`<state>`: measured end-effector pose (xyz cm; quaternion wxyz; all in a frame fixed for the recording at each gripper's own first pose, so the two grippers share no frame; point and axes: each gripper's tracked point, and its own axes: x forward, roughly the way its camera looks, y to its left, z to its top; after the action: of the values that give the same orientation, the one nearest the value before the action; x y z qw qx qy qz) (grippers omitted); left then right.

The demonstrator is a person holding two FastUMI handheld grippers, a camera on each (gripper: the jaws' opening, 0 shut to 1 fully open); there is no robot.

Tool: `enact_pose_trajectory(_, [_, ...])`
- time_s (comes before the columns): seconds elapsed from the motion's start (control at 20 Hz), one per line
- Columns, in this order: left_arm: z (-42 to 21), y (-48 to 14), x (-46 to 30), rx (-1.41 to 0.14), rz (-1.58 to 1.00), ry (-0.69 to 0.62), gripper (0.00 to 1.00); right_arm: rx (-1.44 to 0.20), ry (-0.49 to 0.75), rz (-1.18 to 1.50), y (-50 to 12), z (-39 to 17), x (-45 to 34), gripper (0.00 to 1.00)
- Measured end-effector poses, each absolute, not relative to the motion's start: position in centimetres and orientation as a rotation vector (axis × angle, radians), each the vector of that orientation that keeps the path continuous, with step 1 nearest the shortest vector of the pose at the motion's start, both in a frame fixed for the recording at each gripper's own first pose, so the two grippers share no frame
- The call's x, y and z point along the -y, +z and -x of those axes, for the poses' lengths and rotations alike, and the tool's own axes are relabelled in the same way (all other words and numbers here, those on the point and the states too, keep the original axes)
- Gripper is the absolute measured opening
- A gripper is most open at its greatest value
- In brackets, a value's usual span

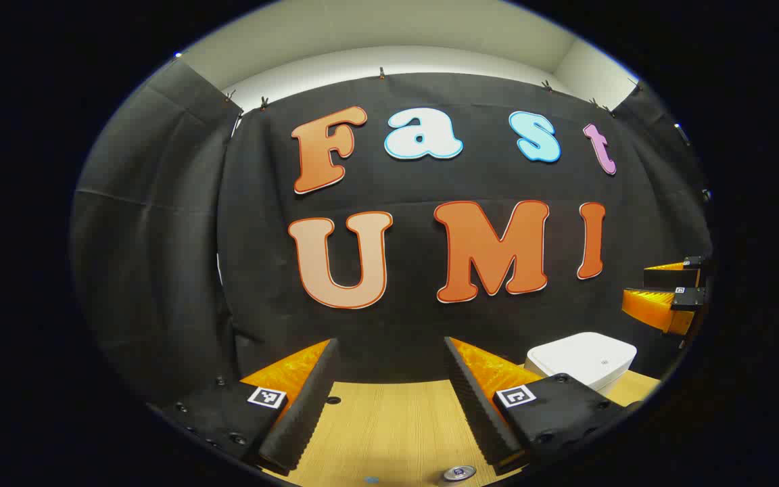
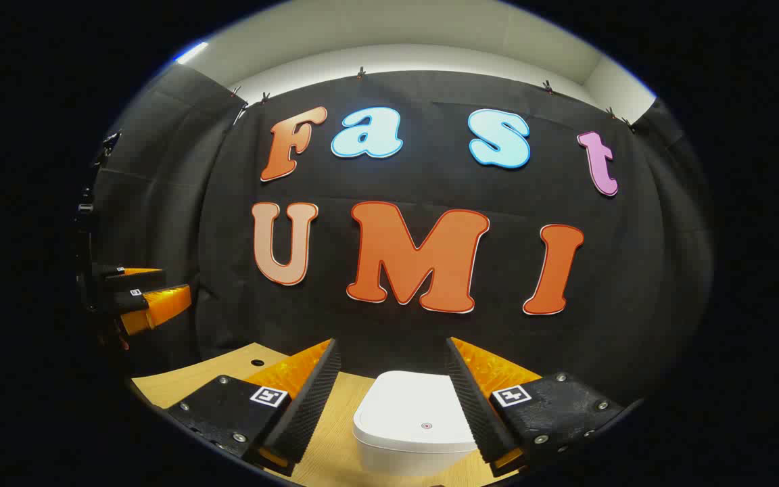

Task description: Press the lid of the desktop garbage bin to open it, pick up the crumpled paper on the desktop and throw it into the bin, then pick up the pop can on the desktop and drop it into the bin, and finally close the garbage bin lid.

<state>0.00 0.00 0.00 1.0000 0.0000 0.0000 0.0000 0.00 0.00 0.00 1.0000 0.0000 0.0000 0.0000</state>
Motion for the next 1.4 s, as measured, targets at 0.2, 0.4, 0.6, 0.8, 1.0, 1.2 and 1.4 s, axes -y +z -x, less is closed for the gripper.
enact_pose_trajectory(0.2, [-0.2, -0.1, 0.0, 0.005, -0.002, -0.001, 0.96, 0.003, -0.007, -0.001, 0.2, -0.2, 0.2, 0.94])
enact_pose_trajectory(0.4, [-0.3, -0.2, -0.1, 0.009, -0.005, 0.002, 0.99, -0.007, -0.007, -0.004, 0.0, -0.6, 0.2, 0.94])
enact_pose_trajectory(0.6, [-0.5, -0.2, -0.1, 0.009, -0.008, 0.006, 0.96, -0.002, -0.014, 0.009, 0.3, -0.9, 0.3, 0.94])
enact_pose_trajectory(0.8, [-0.7, -0.4, -0.2, 0.005, -0.014, 0.013, 0.99, -0.007, -0.017, 0.000, 0.1, -1.2, 0.8, 0.94])
enact_pose_trajectory(1.0, [-0.8, -0.7, -0.1, 0.001, -0.018, 0.020, 0.97, -0.009, -0.027, -0.005, 0.0, -1.5, 1.5, 0.87])
enact_pose_trajectory(1.2, [-0.8, -1.0, 0.0, -0.008, -0.021, 0.027, 0.96, -0.015, -0.020, -0.050, -0.2, -1.8, 2.4, 0.71])
enact_pose_trajectory(1.4, [-1.0, -1.5, 0.1, -0.019, -0.029, 0.037, 0.96, -0.028, -0.041, -0.051, -1.0, -2.4, 3.7, 0.39])
